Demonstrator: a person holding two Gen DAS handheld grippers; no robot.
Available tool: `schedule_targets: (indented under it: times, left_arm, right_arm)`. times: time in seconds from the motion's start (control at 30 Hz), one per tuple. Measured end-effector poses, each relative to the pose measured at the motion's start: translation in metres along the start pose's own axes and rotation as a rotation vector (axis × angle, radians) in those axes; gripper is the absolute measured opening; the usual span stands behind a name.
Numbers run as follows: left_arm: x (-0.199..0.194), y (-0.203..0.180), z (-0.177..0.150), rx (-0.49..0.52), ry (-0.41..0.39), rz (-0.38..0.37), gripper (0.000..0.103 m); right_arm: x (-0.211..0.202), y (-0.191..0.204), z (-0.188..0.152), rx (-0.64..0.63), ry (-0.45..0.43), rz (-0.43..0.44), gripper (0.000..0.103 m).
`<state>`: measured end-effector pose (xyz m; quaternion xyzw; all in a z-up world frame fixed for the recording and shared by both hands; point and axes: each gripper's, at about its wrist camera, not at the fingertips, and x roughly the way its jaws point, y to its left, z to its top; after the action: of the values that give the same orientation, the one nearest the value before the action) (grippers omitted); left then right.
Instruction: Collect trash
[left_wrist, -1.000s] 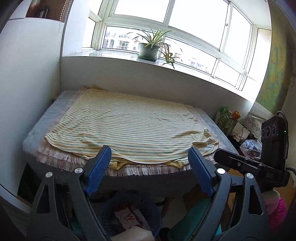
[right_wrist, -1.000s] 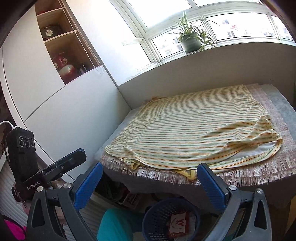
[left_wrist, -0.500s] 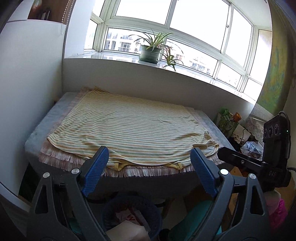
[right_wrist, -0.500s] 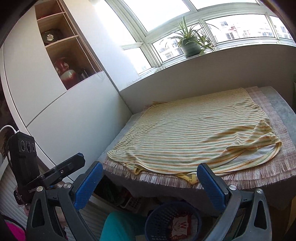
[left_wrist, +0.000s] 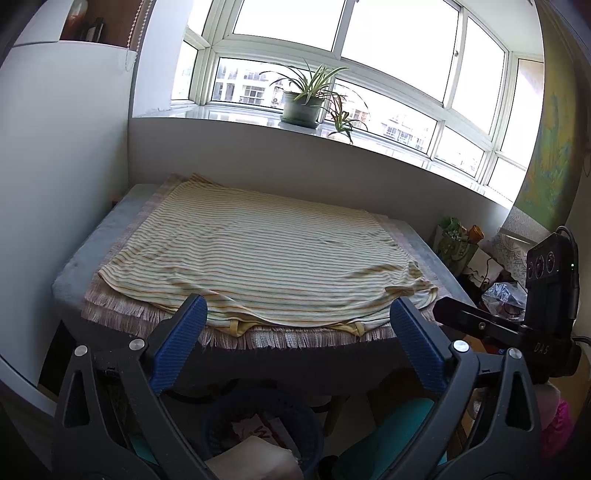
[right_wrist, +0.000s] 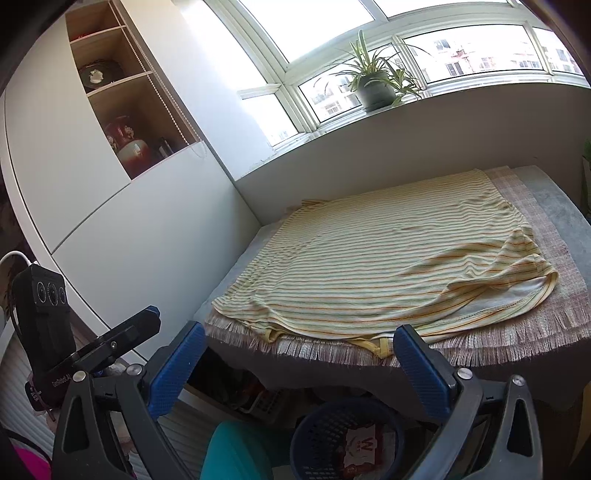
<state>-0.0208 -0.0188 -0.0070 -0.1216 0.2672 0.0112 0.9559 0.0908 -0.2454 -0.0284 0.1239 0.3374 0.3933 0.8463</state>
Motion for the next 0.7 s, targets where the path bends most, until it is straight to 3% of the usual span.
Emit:
schedule_targets:
  times: [0.7]
  left_arm:
    - [0.0076,0.0061,-0.0067,-0.024,0.035,0.016,0.102]
  right_arm:
    - [0.0038,-0.0067,-0.0036,0.034,0.020,0.010,0.103]
